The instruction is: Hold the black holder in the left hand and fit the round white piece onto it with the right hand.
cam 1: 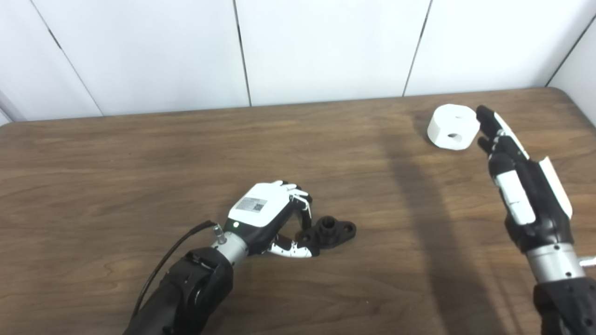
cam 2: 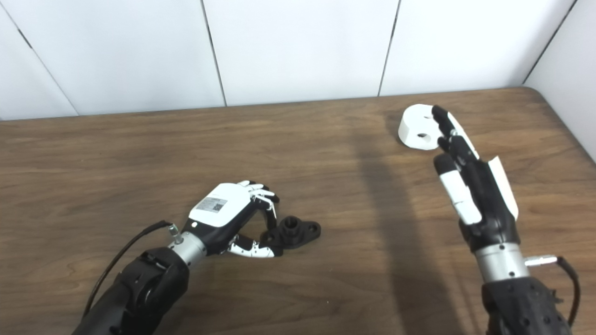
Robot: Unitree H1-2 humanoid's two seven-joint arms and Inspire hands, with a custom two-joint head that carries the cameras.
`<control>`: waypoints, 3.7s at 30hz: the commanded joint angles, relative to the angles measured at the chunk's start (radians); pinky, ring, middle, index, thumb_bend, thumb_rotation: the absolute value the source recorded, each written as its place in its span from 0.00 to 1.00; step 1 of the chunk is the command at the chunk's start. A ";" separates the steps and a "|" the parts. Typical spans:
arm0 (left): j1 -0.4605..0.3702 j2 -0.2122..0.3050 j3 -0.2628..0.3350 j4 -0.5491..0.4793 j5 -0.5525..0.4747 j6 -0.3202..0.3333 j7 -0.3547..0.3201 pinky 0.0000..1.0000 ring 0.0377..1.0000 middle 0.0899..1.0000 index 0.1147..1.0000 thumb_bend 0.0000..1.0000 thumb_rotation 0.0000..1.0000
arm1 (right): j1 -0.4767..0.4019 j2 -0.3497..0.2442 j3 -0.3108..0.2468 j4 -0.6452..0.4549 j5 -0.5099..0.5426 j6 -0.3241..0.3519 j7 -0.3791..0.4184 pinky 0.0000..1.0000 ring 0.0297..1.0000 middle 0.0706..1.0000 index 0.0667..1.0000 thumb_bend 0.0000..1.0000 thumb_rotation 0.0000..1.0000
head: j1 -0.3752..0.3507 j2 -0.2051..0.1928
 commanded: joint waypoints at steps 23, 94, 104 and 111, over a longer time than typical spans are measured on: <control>0.064 0.095 -0.012 0.007 -0.024 0.019 -0.109 0.94 0.89 0.79 0.42 0.51 0.05 | -0.233 -0.222 0.006 0.138 -0.297 0.127 0.028 0.92 0.96 0.94 0.86 0.76 0.41 | -0.160 -0.043; 0.120 0.102 -0.002 0.035 -0.017 -0.008 -0.070 0.92 0.88 0.80 0.42 0.51 0.05 | -0.712 -0.362 0.239 0.943 -0.440 0.120 0.114 0.91 0.94 0.90 0.77 0.87 0.32 | -0.186 -0.192; 0.119 0.098 -0.005 0.040 -0.014 -0.003 -0.072 0.93 0.89 0.80 0.42 0.51 0.05 | -0.722 -0.377 0.251 0.952 -0.436 0.112 0.122 0.92 0.94 0.90 0.74 0.87 0.31 | -0.184 -0.197; 0.118 0.102 -0.006 0.042 -0.012 -0.010 -0.067 0.93 0.89 0.80 0.42 0.51 0.05 | -0.732 -0.385 0.270 0.959 -0.433 0.120 0.149 0.92 0.94 0.90 0.72 0.88 0.28 | -0.184 -0.194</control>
